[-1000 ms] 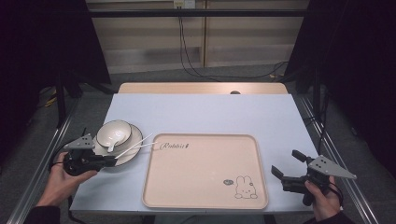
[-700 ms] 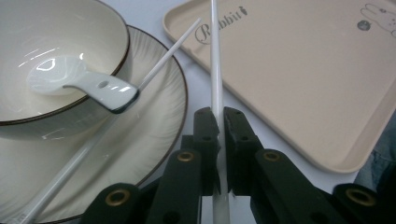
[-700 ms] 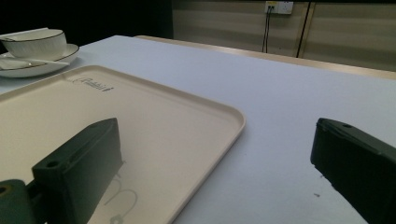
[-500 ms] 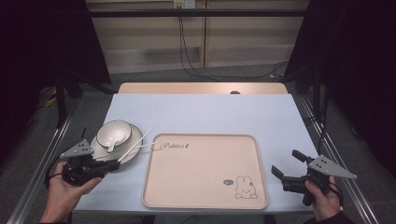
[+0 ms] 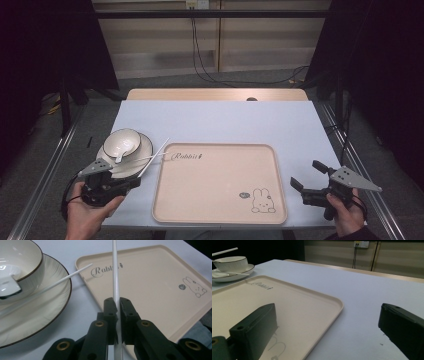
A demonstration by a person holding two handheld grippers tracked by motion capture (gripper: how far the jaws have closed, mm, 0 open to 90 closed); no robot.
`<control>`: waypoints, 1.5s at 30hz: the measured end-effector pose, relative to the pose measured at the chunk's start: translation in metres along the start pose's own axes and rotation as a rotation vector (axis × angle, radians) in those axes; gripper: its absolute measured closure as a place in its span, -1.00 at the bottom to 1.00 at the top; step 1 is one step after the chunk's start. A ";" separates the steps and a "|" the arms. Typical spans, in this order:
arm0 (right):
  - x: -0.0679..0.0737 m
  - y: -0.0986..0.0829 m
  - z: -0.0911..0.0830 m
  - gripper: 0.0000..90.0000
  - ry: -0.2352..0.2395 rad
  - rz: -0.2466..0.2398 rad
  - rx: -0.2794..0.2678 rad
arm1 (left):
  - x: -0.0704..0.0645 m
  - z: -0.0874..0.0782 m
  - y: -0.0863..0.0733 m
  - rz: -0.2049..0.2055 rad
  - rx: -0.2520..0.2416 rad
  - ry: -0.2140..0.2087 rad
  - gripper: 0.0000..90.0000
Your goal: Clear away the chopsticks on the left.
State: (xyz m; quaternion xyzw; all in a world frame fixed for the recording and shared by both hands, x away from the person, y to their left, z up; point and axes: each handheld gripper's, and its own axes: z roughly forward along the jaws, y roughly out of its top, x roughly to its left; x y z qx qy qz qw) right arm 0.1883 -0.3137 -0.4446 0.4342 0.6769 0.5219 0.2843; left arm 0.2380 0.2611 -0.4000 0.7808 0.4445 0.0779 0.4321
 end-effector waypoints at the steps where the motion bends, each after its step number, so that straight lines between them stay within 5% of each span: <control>1: 0.000 0.000 0.000 -0.97 -0.004 -0.001 -0.002 | -0.002 0.003 0.001 -0.005 0.008 -0.002 0.88; 6: 0.000 0.000 0.000 -0.97 -0.001 -0.010 -0.007 | -0.011 0.017 0.002 -0.065 0.002 0.011 0.88; 14: 0.001 0.001 0.001 -0.97 0.003 -0.021 -0.017 | -0.022 0.038 0.007 -0.099 0.015 0.023 0.88; 20: 0.001 0.000 0.001 -0.97 0.003 -0.029 -0.026 | -0.025 0.063 0.009 -0.191 0.067 0.039 0.88; 26: 0.001 0.000 0.001 -0.97 0.005 -0.034 -0.028 | -0.026 0.080 0.009 -0.257 0.101 0.109 0.88; 32: 0.001 0.000 0.001 -0.97 0.006 -0.033 -0.027 | -0.027 0.096 0.008 -0.288 0.137 0.168 0.88; 45: 0.001 0.000 0.002 -0.97 0.005 -0.032 -0.025 | -0.026 0.109 -0.002 -0.328 0.181 0.196 0.88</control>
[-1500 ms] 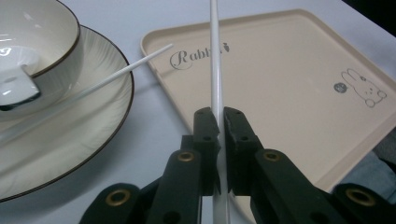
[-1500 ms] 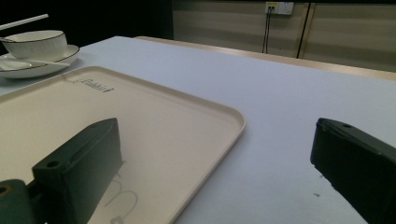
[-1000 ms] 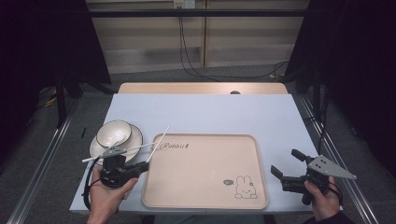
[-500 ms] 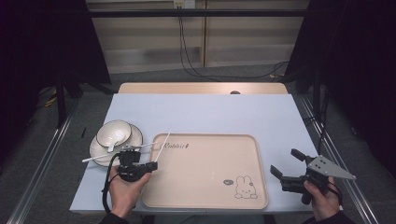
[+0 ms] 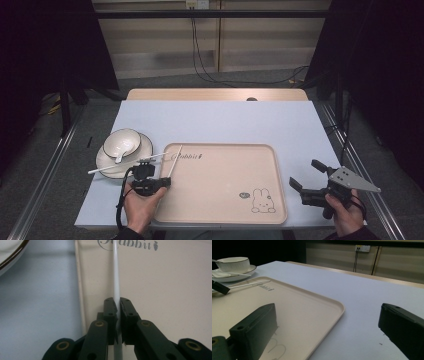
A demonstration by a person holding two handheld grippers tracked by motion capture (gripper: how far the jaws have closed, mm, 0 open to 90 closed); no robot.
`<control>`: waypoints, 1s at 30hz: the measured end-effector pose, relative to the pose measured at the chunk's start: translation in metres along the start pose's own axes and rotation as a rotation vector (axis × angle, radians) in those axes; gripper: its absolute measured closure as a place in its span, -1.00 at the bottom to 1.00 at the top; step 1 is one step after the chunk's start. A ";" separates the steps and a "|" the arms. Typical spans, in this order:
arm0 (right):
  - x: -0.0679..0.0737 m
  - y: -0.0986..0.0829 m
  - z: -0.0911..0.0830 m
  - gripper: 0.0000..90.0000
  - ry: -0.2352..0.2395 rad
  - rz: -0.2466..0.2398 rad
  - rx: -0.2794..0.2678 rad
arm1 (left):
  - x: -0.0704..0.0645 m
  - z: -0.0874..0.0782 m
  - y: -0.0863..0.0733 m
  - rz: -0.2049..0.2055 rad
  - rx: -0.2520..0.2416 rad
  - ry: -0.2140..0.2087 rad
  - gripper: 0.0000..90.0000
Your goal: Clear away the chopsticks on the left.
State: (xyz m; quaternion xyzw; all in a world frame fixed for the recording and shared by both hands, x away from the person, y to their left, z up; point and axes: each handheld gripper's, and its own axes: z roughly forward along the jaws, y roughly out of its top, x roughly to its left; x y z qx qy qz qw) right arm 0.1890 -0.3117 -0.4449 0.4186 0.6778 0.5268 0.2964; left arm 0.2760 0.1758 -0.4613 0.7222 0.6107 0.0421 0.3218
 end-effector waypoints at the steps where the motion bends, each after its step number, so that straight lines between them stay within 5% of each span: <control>1: 0.000 0.000 0.000 -0.97 0.000 0.000 0.000 | 0.000 0.000 0.000 0.001 -0.001 0.003 0.87; 18: 0.000 0.000 0.000 -0.97 0.005 0.001 0.005 | -0.003 0.000 -0.001 0.055 0.002 0.004 0.75; 26: 0.000 0.000 0.000 -0.97 0.007 0.002 0.004 | -0.003 -0.002 -0.002 0.113 -0.013 -0.021 0.48; 30: 0.000 0.001 0.000 -0.97 0.010 0.000 0.002 | -0.003 -0.009 -0.001 0.161 -0.068 -0.062 0.18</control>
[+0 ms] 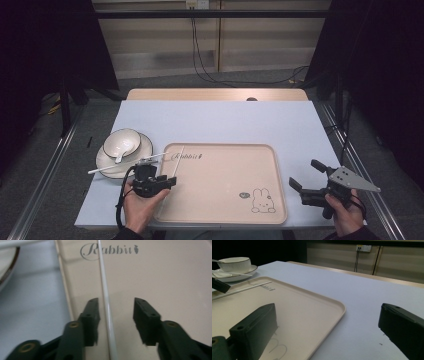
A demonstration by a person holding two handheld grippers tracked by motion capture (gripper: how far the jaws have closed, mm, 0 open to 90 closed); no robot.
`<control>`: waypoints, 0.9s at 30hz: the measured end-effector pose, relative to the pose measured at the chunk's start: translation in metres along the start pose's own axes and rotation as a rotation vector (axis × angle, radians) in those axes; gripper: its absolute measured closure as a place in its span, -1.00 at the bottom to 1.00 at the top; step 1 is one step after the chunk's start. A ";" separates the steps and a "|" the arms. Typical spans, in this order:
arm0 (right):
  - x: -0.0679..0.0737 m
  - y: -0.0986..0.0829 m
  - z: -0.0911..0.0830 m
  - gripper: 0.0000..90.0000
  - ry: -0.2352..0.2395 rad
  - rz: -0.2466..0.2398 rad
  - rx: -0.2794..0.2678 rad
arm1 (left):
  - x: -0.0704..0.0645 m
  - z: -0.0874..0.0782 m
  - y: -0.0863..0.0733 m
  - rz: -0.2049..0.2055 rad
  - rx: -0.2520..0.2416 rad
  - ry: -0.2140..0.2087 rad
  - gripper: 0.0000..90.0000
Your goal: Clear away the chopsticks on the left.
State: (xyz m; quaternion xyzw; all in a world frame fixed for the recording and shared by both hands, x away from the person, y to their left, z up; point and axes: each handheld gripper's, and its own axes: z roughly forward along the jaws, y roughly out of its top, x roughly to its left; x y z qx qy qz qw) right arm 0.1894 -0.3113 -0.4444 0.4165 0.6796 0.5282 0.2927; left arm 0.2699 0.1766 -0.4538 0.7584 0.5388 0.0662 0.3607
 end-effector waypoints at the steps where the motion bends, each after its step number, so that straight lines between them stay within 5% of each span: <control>1: 0.000 0.000 0.000 -0.97 0.000 0.001 0.000 | 0.000 -0.003 0.000 0.019 -0.007 -0.008 0.05; 3: 0.000 0.000 0.000 -0.97 -0.001 0.002 -0.002 | 0.000 -0.006 -0.002 0.024 -0.016 -0.022 -0.14; 4: 0.000 0.000 0.000 -0.97 -0.002 -0.003 -0.002 | 0.002 -0.012 -0.006 0.070 -0.047 -0.051 -0.22; 10: 0.001 0.000 0.000 -0.97 -0.002 0.000 -0.003 | 0.011 -0.029 -0.014 0.168 -0.120 -0.098 -0.63; 15: 0.000 0.001 0.001 -0.97 0.001 -0.004 -0.002 | 0.019 -0.047 -0.012 0.176 -0.196 -0.097 -0.84; 18: 0.000 0.000 0.001 -0.97 0.002 -0.002 -0.004 | 0.032 -0.062 -0.014 0.265 -0.268 -0.116 -0.89; 24: 0.000 0.000 0.001 -0.97 0.001 0.000 0.000 | 0.051 -0.076 -0.015 0.305 -0.267 -0.143 -0.92; 27: 0.000 0.000 0.001 -0.97 -0.004 -0.003 -0.001 | 0.067 -0.086 -0.013 0.371 -0.263 -0.187 -0.95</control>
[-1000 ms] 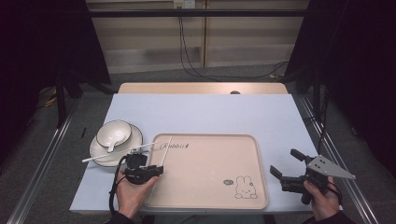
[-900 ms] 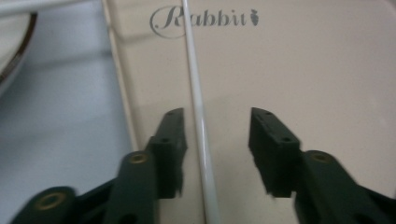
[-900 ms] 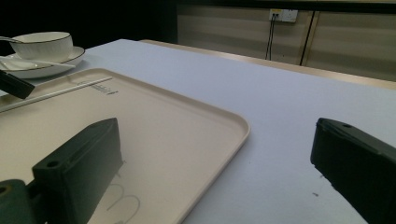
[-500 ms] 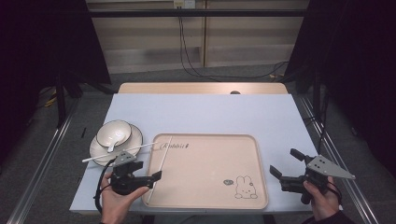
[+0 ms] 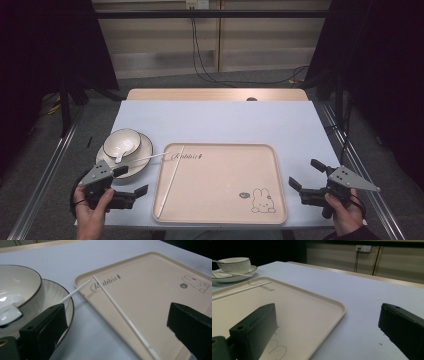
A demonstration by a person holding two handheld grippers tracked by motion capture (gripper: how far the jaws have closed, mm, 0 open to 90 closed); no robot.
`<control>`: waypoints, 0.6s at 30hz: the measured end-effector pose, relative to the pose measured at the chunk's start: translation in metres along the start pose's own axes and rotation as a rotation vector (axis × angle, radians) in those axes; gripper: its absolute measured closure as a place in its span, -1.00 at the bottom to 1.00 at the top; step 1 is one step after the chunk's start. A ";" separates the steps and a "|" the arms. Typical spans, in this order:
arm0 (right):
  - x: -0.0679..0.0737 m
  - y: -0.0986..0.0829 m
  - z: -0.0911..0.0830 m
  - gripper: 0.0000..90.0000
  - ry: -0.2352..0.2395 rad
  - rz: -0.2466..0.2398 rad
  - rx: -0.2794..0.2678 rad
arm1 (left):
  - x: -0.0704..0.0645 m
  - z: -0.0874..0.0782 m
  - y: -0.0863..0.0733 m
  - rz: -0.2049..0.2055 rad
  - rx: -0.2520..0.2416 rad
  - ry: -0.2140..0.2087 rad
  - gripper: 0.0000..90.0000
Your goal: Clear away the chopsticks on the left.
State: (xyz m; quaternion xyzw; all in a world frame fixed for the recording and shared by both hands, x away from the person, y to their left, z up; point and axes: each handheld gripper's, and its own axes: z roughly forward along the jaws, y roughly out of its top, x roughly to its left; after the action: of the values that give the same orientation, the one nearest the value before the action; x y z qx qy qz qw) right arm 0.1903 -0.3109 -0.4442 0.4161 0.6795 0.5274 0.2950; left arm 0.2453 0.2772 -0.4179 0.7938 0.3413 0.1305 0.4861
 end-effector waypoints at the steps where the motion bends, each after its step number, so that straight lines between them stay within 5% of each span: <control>1: 0.000 0.000 0.000 -0.97 0.000 0.000 0.000 | 0.004 -0.002 0.001 -0.006 0.005 -0.010 -0.95; 7: 0.000 0.000 0.000 -0.97 0.002 0.004 0.001 | 0.027 -0.012 0.002 -0.001 0.005 -0.044 -0.93; 11: 0.000 0.000 0.000 -0.97 0.000 0.007 0.001 | 0.044 -0.019 0.005 0.042 0.084 -0.073 -0.90; 14: 0.000 0.000 0.000 -0.97 -0.003 0.011 -0.002 | 0.054 -0.021 0.006 0.026 0.106 -0.076 -0.89; 18: 0.000 0.000 0.000 -0.97 -0.004 0.010 -0.001 | 0.071 -0.025 0.008 0.088 0.126 -0.064 -0.86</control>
State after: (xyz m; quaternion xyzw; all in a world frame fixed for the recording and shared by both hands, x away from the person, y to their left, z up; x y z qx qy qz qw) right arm 0.1904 -0.3111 -0.4442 0.4204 0.6765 0.5285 0.2937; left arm 0.2871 0.3397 -0.4075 0.8409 0.2978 0.1044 0.4396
